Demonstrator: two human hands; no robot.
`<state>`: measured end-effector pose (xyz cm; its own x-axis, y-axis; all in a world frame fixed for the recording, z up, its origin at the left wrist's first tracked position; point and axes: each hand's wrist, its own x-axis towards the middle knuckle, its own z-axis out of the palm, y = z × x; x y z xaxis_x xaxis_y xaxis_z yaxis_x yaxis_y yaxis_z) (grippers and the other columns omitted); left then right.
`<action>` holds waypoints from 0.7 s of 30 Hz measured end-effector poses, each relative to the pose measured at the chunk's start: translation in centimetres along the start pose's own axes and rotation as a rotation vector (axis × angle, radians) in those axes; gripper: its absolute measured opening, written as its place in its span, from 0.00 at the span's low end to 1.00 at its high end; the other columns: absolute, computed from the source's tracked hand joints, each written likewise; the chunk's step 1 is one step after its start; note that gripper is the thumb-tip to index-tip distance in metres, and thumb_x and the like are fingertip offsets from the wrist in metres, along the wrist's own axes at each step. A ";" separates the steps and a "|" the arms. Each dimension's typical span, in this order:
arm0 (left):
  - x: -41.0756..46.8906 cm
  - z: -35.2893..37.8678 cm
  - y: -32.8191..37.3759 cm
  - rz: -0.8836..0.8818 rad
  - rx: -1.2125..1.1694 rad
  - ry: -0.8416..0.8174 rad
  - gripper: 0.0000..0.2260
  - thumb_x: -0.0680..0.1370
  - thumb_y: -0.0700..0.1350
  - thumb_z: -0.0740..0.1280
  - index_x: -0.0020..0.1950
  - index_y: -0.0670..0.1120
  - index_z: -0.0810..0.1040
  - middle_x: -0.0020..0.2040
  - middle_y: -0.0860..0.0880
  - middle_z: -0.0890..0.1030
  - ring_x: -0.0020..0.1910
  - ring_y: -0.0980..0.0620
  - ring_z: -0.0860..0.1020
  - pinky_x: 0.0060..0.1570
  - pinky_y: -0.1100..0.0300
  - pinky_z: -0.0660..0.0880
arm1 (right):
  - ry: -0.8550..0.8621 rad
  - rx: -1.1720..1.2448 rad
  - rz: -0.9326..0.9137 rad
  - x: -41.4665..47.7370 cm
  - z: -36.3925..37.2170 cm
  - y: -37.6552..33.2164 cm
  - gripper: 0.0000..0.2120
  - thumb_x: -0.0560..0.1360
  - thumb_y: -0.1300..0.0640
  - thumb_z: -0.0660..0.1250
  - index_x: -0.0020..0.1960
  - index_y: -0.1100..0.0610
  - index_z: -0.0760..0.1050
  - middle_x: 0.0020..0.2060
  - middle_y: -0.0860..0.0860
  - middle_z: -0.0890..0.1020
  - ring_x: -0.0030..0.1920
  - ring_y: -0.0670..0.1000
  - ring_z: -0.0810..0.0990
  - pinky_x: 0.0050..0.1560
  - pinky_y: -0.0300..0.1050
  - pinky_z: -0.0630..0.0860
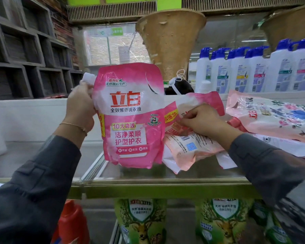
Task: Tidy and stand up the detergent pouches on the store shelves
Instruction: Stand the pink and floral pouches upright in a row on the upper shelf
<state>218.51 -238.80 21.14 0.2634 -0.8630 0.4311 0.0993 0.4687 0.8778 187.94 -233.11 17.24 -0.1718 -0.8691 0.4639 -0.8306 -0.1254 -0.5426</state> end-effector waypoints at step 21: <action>-6.3 15.6 9.1 1.048 1.598 -0.576 0.26 0.76 0.67 0.61 0.31 0.46 0.68 0.30 0.50 0.69 0.30 0.51 0.69 0.34 0.57 0.68 | 0.331 0.205 -0.042 1.8 -2.3 -1.1 0.22 0.66 0.46 0.80 0.50 0.52 0.71 0.45 0.49 0.78 0.45 0.49 0.77 0.39 0.42 0.72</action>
<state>202.79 -232.08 29.70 -0.6769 -0.5156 0.5253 -0.7359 0.4590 -0.4978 187.31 -233.42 20.29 -0.3291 -0.6639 0.6715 -0.7230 -0.2802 -0.6314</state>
